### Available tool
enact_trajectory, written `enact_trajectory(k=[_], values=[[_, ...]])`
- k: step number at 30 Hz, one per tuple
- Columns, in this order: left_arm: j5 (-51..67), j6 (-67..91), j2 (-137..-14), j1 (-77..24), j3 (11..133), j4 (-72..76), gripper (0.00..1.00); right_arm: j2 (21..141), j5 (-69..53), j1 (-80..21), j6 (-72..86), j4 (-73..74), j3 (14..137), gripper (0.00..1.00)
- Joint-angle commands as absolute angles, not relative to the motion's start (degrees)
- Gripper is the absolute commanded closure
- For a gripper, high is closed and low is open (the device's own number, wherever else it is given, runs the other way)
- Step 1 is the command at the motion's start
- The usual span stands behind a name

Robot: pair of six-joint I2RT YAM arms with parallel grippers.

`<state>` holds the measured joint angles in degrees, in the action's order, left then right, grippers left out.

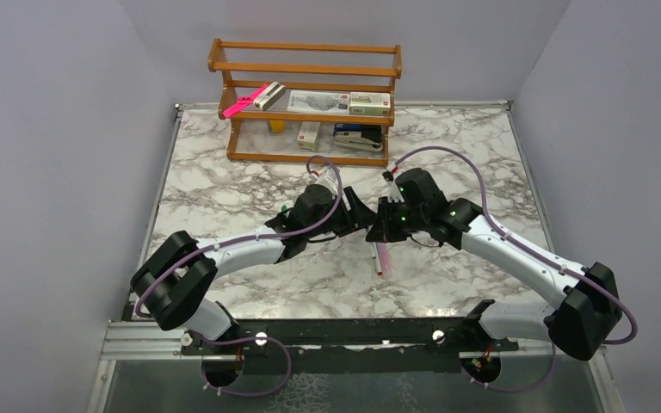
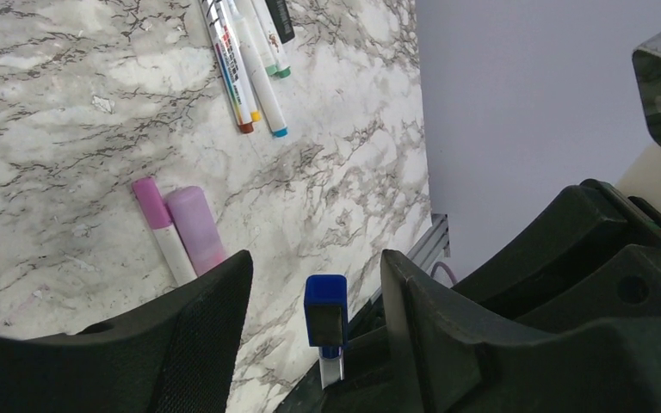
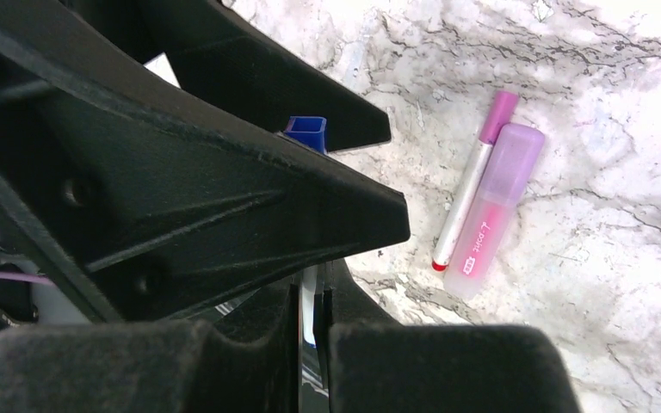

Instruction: Open the pen caps

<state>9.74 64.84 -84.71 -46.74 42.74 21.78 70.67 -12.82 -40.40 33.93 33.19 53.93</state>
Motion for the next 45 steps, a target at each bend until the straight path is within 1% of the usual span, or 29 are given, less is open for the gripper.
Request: enact_trajectory(k=[1,7,9,11,12,14,17,18,23,24,26,38,45], values=[[10.4,64.6,-85.3,-48.0,44.3,23.6,0.46,71.4,-11.4,-40.7,34.9,30.2,53.9,0.99],[10.3,64.6,-85.7,-48.8,44.0,23.6,0.62,72.6,-11.1,-40.8,35.0,30.1,54.5,0.99],[10.4,64.5,-85.8,-48.9,44.1,23.6,0.72,72.9,-11.1,-40.7,35.0,30.0,54.5,0.99],[10.6,64.4,-85.9,-48.9,44.1,23.6,0.89,73.1,-11.1,-40.8,35.0,29.9,54.6,0.99],[10.8,64.5,-86.0,-48.9,44.0,23.6,0.94,73.2,-11.1,-40.8,35.0,30.0,54.6,0.99],[11.0,64.4,-86.2,-49.0,44.2,23.6,1.0,73.2,-11.2,-40.9,35.0,30.0,54.6,0.99],[11.0,64.6,-86.3,-49.0,43.9,23.6,1.0,72.9,-11.1,-40.8,35.0,30.3,54.6,0.99],[10.9,64.8,-86.2,-49.0,43.7,23.6,1.0,72.7,-11.0,-40.9,35.0,30.5,54.6,0.96],[10.4,66.4,-85.5,-49.0,43.4,24.2,1.0,69.8,-10.0,-40.9,35.0,30.8,52.6,0.66],[10.4,66.8,-85.5,-49.0,43.4,24.6,1.0,69.3,-9.8,-41.0,35.1,31.0,52.3,0.64],[10.5,68.2,-85.4,-49.0,43.4,25.5,1.0,68.8,-9.1,-41.0,35.3,31.2,51.7,0.62],[8.2,75.3,-85.0,-50.3,42.5,28.4,1.0,71.3,-8.0,-41.2,37.9,27.3,51.0,0.62],[3.2,78.3,-85.4,-53.0,41.7,29.5,1.0,73.4,-6.9,-41.7,39.1,25.7,52.3,0.65]])
